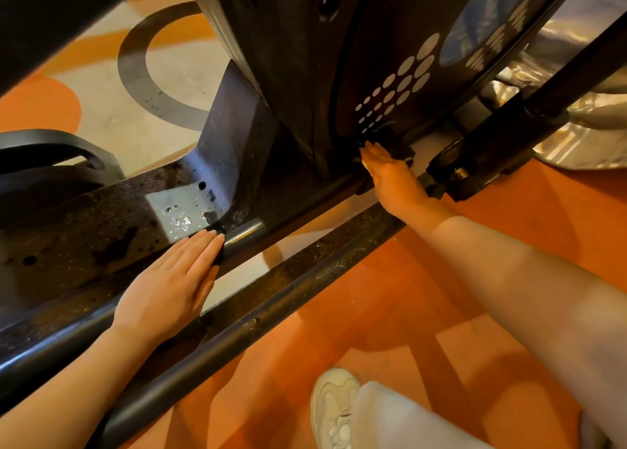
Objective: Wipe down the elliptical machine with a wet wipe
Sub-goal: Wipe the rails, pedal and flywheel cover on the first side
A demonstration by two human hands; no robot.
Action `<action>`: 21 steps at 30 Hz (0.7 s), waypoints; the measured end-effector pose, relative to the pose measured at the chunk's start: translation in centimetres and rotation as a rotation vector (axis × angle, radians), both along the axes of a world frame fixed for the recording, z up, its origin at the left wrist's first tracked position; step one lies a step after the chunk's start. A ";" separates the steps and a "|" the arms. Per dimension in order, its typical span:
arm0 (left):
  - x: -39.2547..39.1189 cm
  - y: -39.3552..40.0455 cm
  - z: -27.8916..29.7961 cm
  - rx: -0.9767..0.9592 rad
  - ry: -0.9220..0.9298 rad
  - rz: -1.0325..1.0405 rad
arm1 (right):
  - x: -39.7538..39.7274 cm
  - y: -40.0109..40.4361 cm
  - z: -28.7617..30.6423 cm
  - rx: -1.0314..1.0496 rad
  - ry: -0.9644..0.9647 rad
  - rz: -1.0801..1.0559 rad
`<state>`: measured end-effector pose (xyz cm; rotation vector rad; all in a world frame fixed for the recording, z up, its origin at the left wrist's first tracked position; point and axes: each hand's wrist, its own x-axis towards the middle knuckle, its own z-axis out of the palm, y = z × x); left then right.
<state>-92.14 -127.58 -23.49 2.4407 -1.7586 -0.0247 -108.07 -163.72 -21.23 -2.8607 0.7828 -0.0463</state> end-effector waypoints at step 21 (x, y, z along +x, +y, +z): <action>-0.2 0.0 0.1 0.003 0.008 -0.005 | 0.6 -2.4 -0.1 0.056 -0.031 -0.169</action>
